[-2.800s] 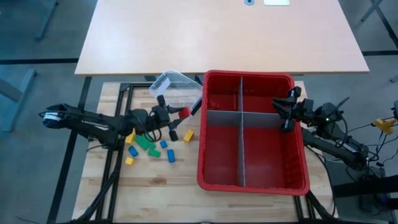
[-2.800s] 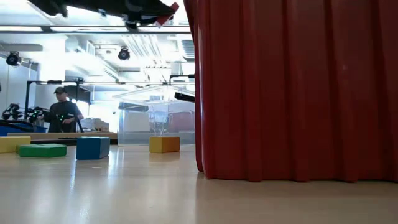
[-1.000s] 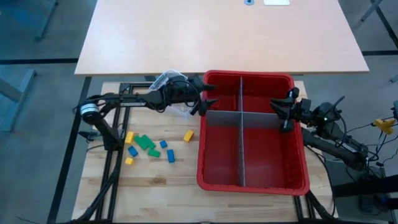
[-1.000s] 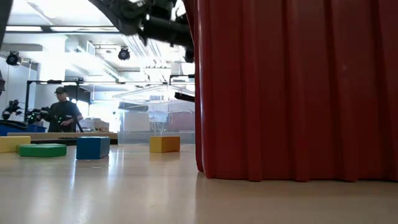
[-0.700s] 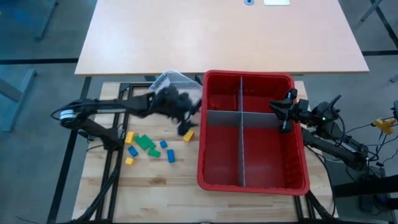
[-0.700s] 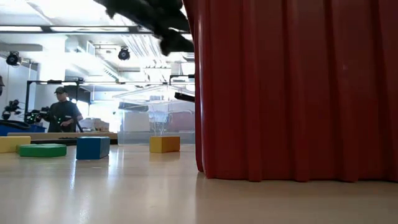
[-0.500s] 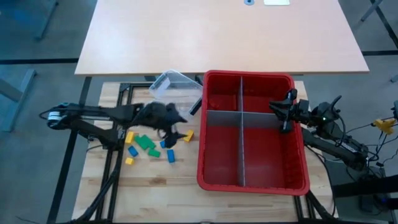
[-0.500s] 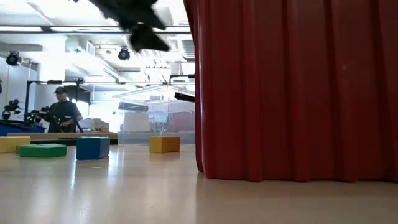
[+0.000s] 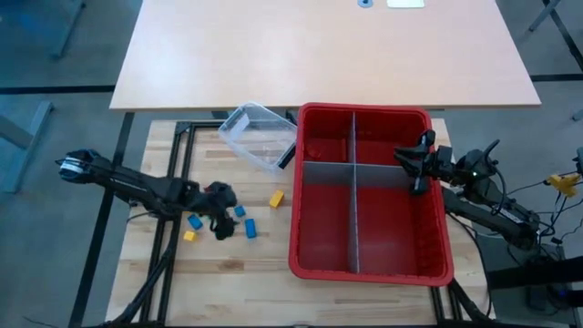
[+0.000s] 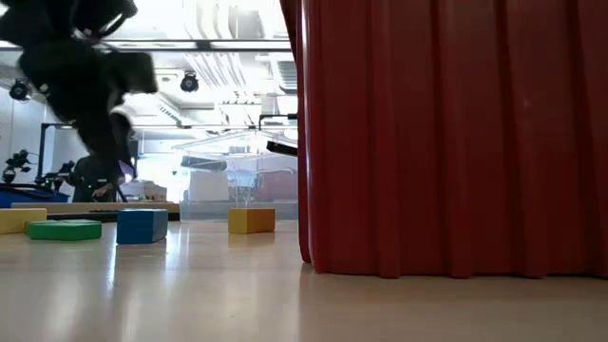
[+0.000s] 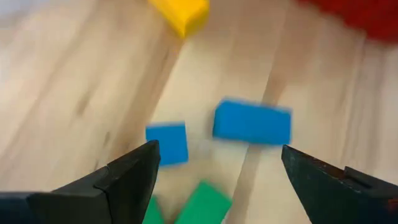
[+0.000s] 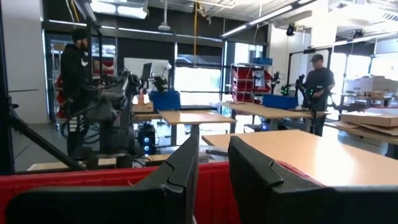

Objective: Sort blocks
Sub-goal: Put the right green block into the bottom left of the red bin

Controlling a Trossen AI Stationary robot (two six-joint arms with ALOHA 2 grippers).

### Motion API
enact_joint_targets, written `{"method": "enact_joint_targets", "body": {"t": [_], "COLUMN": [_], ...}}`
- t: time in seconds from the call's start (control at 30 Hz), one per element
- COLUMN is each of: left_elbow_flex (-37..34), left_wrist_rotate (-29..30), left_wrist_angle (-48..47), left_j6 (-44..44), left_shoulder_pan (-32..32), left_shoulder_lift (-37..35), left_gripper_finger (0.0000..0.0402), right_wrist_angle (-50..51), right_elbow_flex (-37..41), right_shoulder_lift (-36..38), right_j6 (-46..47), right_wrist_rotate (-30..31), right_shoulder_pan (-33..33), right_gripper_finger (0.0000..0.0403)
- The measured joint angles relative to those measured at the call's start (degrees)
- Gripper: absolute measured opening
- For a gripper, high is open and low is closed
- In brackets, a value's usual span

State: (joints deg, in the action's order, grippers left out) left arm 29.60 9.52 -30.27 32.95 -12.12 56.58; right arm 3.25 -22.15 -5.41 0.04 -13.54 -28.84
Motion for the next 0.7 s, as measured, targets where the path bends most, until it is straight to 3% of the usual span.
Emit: {"method": "enact_joint_targets", "body": {"t": [0.2,0.7], "left_elbow_flex": [-3.6,-2.9], "left_wrist_rotate": [-0.8,-4.0], "left_wrist_angle": [-1.6,-3.8], "left_j6": [0.6,-4.9], "left_shoulder_pan": [-2.5,-2.6], "left_shoulder_lift": [2.1,10.8], "left_gripper_finger": [0.0311,0.0311], "right_wrist_angle": [1.1,1.2], "right_elbow_flex": [0.0,0.0], "right_shoulder_lift": [0.0,0.0], "right_j6": [0.4,-0.1], "right_wrist_rotate": [0.0,0.0], "right_shoulder_pan": [0.0,0.0], "right_gripper_finger": [0.0054,0.0051]}}
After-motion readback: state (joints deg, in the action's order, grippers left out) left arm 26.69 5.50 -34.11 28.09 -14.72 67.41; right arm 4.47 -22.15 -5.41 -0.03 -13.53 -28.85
